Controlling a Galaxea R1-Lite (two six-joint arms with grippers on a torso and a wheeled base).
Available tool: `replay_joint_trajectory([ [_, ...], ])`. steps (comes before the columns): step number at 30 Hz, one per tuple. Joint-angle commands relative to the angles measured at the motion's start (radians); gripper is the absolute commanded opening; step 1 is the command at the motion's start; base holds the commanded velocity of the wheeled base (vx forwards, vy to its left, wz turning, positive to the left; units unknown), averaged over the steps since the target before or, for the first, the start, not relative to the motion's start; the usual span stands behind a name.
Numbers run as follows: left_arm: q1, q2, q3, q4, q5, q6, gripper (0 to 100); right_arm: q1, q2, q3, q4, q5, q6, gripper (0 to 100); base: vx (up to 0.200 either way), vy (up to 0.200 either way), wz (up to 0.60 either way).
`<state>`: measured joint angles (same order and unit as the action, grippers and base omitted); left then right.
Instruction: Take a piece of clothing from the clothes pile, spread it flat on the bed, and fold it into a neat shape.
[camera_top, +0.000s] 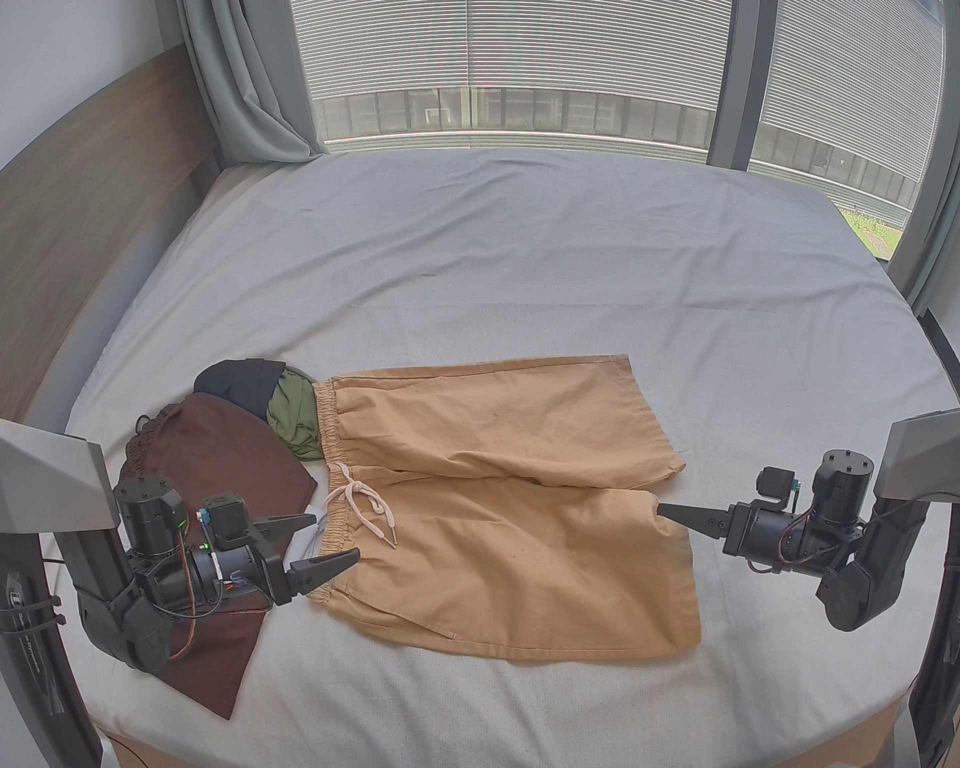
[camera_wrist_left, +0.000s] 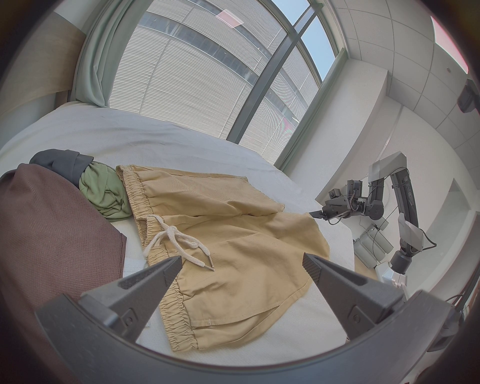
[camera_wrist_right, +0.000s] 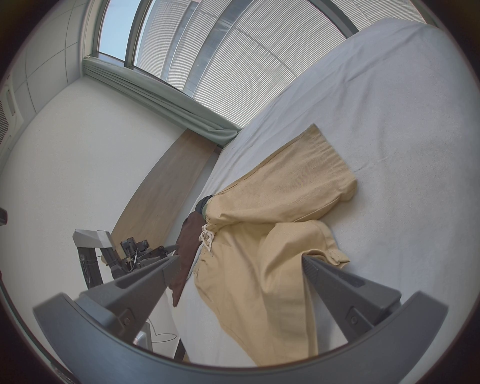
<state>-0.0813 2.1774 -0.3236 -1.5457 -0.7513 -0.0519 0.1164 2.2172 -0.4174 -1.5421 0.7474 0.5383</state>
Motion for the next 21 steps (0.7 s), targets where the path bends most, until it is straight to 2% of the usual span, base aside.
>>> replay_joint_trajectory([
  [1, 0.000, 0.002, 0.000, -0.001, 0.000, 0.000, 100, -0.027, -0.001, -0.009, 0.000, -0.002, -0.004, 100, 0.000, 0.000, 0.00],
  [7, 0.000, 0.002, 0.000, -0.001, 0.001, 0.000, 100, -0.055, 0.002, -0.006, 0.002, -0.003, -0.009, 100, 0.000, 0.000, 0.00],
  [18, 0.000, 0.002, 0.000, -0.001, 0.001, 0.000, 100, -0.053, 0.130, -0.007, 0.007, -0.008, -0.008, 100, 0.000, 0.000, 0.00],
  [21, 0.000, 0.002, 0.000, -0.001, 0.000, 0.000, 100, -0.043, 0.159, -0.015, 0.007, -0.049, 0.015, 100, 0.000, 0.000, 0.00],
])
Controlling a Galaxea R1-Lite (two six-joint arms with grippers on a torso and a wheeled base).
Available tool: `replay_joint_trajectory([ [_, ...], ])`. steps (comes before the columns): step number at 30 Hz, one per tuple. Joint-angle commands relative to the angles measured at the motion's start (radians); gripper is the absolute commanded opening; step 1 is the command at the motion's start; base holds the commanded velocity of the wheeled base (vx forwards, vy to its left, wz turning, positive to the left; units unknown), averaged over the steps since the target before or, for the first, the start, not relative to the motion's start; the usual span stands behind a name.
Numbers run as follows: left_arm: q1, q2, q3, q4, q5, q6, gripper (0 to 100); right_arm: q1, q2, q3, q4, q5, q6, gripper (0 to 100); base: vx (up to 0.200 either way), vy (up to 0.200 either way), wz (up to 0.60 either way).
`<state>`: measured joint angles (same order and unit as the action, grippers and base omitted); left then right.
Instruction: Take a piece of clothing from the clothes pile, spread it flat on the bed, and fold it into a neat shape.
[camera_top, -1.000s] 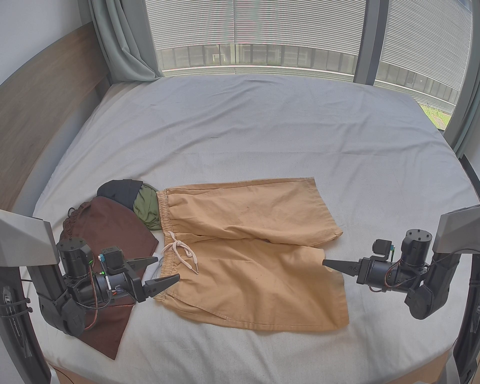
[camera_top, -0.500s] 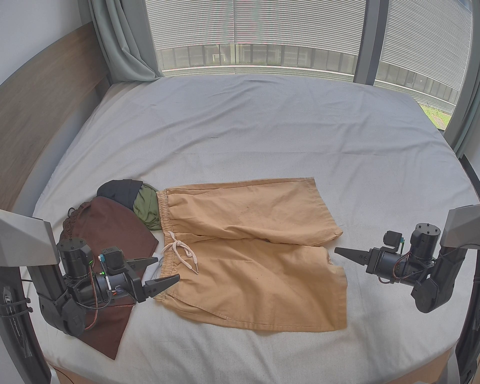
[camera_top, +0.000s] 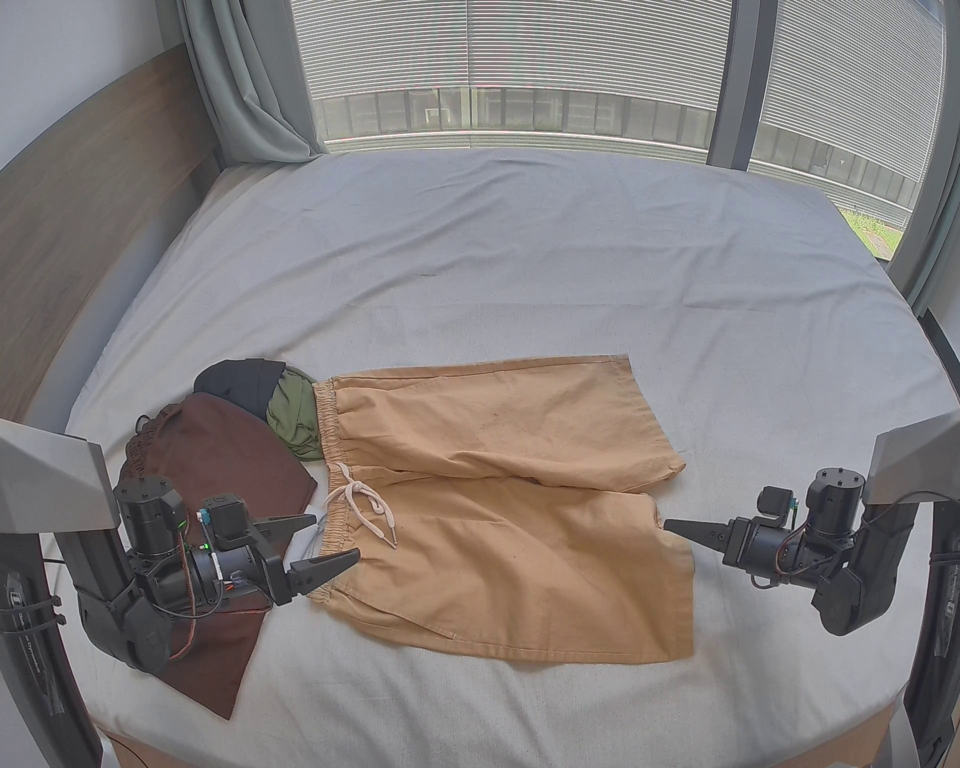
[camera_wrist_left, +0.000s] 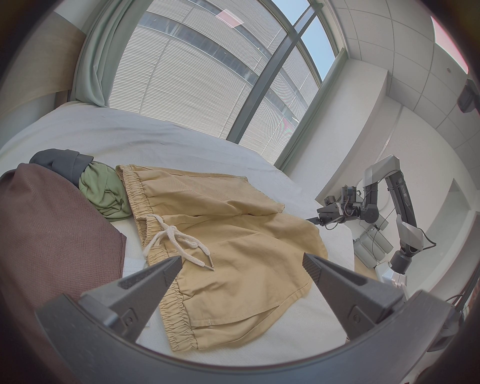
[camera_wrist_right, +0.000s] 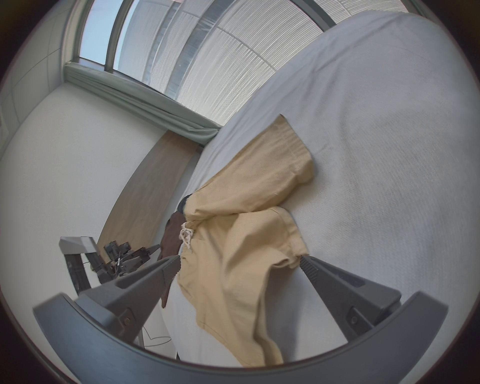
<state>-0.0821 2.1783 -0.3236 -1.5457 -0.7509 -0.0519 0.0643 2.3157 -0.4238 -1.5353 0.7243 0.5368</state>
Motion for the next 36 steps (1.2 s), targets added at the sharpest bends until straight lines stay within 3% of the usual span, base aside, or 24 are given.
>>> replay_joint_trajectory([
  [1, 0.001, 0.001, 0.000, -0.001, -0.001, 0.000, 100, 0.014, 0.068, -0.013, -0.003, -0.042, 0.031, 100, 0.000, 0.000, 0.00],
  [3, 0.001, 0.001, 0.000, -0.001, 0.001, 0.000, 100, 0.022, 0.076, -0.023, -0.003, -0.060, 0.063, 100, 0.000, 0.000, 0.00],
  [4, 0.001, 0.001, 0.000, -0.001, -0.001, 0.000, 100, 0.034, 0.077, -0.033, -0.005, -0.074, 0.143, 100, 0.000, 0.000, 0.00],
  [5, 0.001, 0.001, 0.000, -0.001, -0.001, 0.000, 100, 0.034, 0.077, -0.033, -0.005, -0.074, 0.143, 100, 0.000, 0.000, 0.00],
  [6, 0.001, 0.001, 0.000, -0.001, -0.001, 0.000, 100, 0.048, 0.074, -0.038, -0.005, -0.074, 0.213, 100, 0.000, 0.000, 0.00],
  [9, 0.001, 0.001, 0.000, -0.001, -0.001, 0.000, 100, 0.062, 0.079, -0.072, 0.001, -0.075, 0.308, 100, 0.000, 0.000, 0.00],
  [20, 0.001, 0.000, 0.000, -0.001, -0.001, 0.000, 100, 0.052, 0.091, -0.124, 0.003, -0.080, 0.413, 100, 0.000, 0.000, 0.00],
  [21, 0.001, 0.001, 0.000, -0.001, 0.001, 0.000, 100, 0.052, 0.096, -0.124, 0.003, -0.080, 0.414, 0, 0.000, 0.000, 0.00],
  [36, 0.001, 0.001, 0.001, -0.001, 0.001, 0.000, 100, -0.021, 0.056, -0.147, 0.003, -0.080, 0.408, 0, 0.000, 0.000, 0.00],
])
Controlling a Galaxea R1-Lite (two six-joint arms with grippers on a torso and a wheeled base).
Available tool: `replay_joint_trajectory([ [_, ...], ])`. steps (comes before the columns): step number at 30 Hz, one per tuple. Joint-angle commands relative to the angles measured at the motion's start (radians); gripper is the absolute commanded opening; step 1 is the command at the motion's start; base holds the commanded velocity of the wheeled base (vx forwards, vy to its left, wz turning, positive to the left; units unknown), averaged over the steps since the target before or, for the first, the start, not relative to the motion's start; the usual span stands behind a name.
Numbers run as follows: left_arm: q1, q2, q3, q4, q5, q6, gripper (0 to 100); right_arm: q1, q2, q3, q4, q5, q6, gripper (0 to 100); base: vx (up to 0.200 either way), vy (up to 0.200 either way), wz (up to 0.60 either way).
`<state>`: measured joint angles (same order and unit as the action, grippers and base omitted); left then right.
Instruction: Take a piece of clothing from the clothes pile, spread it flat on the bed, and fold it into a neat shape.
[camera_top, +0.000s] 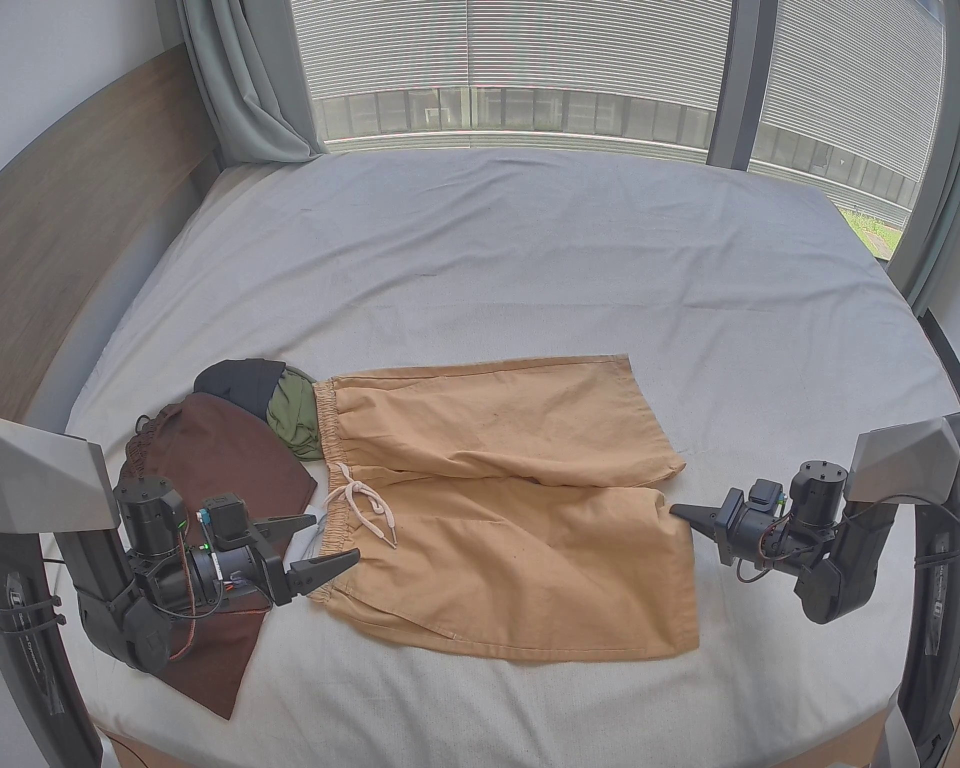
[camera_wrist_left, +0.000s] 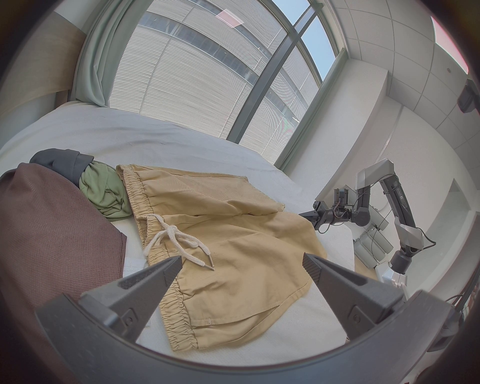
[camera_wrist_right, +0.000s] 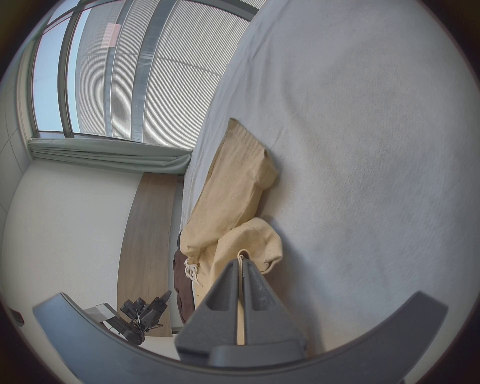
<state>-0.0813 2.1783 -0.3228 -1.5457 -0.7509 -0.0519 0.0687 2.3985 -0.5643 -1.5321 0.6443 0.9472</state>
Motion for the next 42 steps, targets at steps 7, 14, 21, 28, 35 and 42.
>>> replay_joint_trajectory([
  [7, -0.002, 0.005, 0.001, -0.001, -0.001, 0.000, 100, -0.046, -0.038, -0.008, 0.000, -0.002, -0.018, 0, 0.000, 0.000, 0.00],
  [14, 0.000, 0.005, 0.002, -0.001, 0.001, 0.000, 100, -0.070, -0.038, 0.003, 0.000, -0.002, -0.105, 0, 0.000, 0.000, 0.00],
  [21, 0.008, 0.023, -0.002, -0.001, 0.001, 0.001, 100, -0.073, -0.024, 0.000, 0.001, -0.002, -0.146, 0, 0.000, 0.000, 0.00],
  [28, 0.009, 0.035, -0.004, -0.001, 0.001, 0.001, 100, -0.067, -0.018, -0.006, -0.003, -0.002, -0.168, 0, 0.000, 0.000, 0.00],
  [35, 0.015, 0.054, -0.007, -0.002, 0.001, 0.001, 100, -0.066, -0.004, -0.019, -0.008, -0.015, -0.205, 0, 0.000, 0.000, 0.00],
  [42, 0.015, 0.052, -0.007, -0.001, -0.001, -0.005, 100, -0.063, -0.007, -0.034, -0.010, -0.025, -0.206, 100, 0.000, 0.000, 0.00],
])
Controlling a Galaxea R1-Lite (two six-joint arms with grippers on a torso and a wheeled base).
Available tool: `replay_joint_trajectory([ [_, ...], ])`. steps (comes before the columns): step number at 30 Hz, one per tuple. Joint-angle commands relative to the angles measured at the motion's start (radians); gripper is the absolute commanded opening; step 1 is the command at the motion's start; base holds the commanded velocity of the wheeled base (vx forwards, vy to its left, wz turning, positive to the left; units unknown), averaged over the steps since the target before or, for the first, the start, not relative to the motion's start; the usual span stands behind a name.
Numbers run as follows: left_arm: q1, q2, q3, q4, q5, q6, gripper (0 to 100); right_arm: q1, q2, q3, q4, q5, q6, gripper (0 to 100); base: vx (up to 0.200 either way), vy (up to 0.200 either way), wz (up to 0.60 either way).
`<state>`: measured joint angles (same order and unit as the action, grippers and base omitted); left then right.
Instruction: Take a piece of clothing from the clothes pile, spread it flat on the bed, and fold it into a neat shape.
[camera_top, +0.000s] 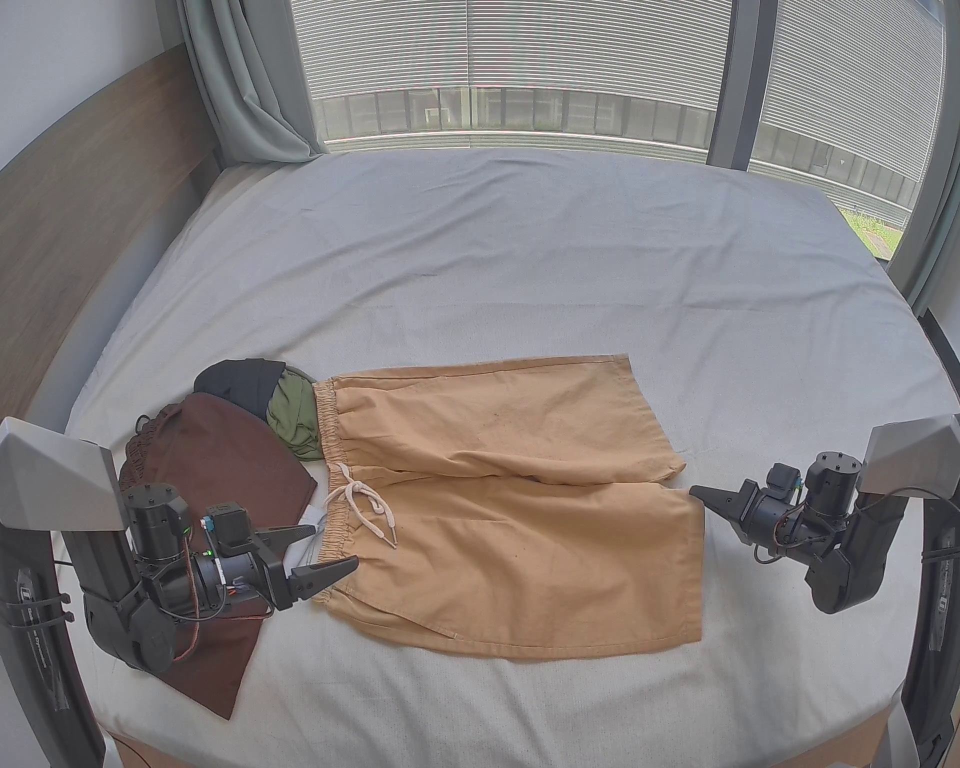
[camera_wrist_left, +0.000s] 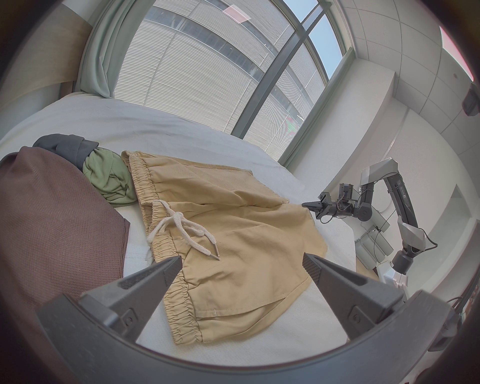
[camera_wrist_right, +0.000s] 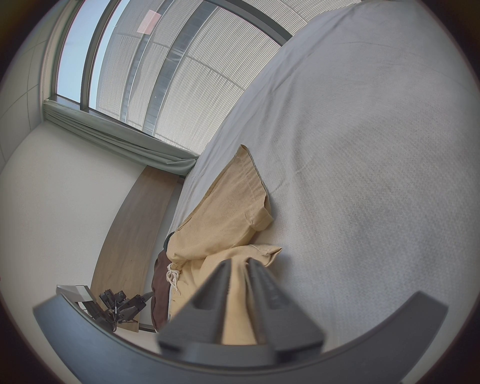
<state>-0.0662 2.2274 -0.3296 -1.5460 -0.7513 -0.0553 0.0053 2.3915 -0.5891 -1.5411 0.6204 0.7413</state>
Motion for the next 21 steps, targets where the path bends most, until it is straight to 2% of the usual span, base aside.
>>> replay_joint_trajectory([
  [1, 0.000, 0.003, 0.000, 0.000, -0.002, -0.005, 100, 0.004, -0.011, -0.014, -0.001, -0.019, 0.000, 100, 0.000, 0.000, 0.00],
  [8, 0.011, 0.003, -0.011, 0.000, -0.022, -0.009, 100, 0.056, -0.117, 0.055, -0.001, -0.027, -0.034, 100, 0.000, 0.000, 0.00],
  [13, 0.035, 0.018, -0.031, 0.000, -0.023, -0.008, 100, 0.154, -0.216, 0.141, -0.001, -0.027, -0.085, 100, 0.000, 0.000, 0.00],
  [18, 0.045, 0.021, -0.032, 0.000, -0.025, -0.009, 100, 0.182, -0.233, 0.164, -0.001, -0.027, -0.100, 100, 0.000, 0.000, 0.00],
  [21, 0.052, 0.031, -0.026, 0.000, -0.034, -0.023, 100, 0.208, -0.238, 0.192, -0.001, -0.027, -0.141, 100, 0.000, 0.000, 0.00],
])
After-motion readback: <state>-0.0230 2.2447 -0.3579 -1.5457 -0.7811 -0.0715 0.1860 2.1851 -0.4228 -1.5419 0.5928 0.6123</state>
